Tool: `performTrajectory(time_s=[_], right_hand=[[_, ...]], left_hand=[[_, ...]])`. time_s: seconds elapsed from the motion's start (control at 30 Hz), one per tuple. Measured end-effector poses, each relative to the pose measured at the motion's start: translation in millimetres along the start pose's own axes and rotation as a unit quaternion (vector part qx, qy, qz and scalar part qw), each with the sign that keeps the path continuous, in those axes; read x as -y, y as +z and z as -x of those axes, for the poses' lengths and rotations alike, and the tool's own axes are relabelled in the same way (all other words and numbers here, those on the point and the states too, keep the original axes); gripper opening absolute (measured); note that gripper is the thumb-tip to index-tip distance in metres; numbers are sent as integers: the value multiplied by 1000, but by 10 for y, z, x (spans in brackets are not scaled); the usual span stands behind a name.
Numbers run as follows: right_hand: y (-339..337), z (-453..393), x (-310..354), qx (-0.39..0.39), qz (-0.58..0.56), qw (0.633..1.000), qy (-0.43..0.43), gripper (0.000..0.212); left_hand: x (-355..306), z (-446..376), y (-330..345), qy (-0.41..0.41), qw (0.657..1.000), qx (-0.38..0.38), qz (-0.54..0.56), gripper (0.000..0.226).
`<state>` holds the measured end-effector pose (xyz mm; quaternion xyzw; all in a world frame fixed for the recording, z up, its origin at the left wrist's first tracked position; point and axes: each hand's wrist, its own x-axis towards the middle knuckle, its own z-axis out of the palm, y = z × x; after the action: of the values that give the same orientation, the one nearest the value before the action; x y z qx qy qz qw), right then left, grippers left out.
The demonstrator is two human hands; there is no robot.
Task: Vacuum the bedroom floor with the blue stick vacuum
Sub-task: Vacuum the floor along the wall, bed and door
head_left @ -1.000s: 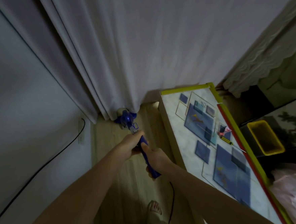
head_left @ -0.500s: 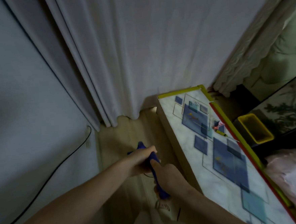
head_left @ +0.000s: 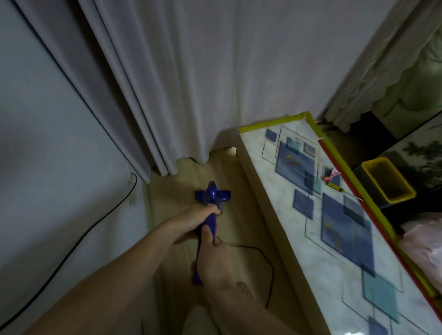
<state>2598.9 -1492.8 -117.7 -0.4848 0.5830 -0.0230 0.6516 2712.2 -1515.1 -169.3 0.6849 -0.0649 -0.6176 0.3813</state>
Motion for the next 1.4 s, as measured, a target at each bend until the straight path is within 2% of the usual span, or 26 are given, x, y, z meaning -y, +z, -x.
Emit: performTrajectory(time_s=[0.1,0.23,0.47,0.67,0.77,0.93,1.1,1.3,1.4], right_hand=[[32,-220,189,16,24,1000,-1,40],[-144,-593,491,37,-15,999,27,42],[-552,-1463,1031,25,61,998,8,51],[-787,-1807,1207,26,86,996,-2,55],[-864,-1664,1067,33,87,996,10,53],[-1046,-1155,798,40,60,997,35,49],[-1197,-501,650,50,53,996,60,41],[-1038,-82,486,43,18,995,87,42],[-878,-37,388,35,-7,997,70,41]], left_hand=[[-191,-172,-84,12,1000,-21,6,17],[-520,-505,-41,17,999,-27,4,21],[-1153,-1283,136,41,997,-59,23,23],[-1441,-1493,279,44,996,-57,44,22],[-1298,-1358,381,31,997,-55,53,14],[-985,-983,588,2,999,-27,41,18],[-734,-411,793,-34,998,38,43,16],[-456,-89,714,-38,996,74,20,20],[-375,-104,599,-33,997,70,-19,28]])
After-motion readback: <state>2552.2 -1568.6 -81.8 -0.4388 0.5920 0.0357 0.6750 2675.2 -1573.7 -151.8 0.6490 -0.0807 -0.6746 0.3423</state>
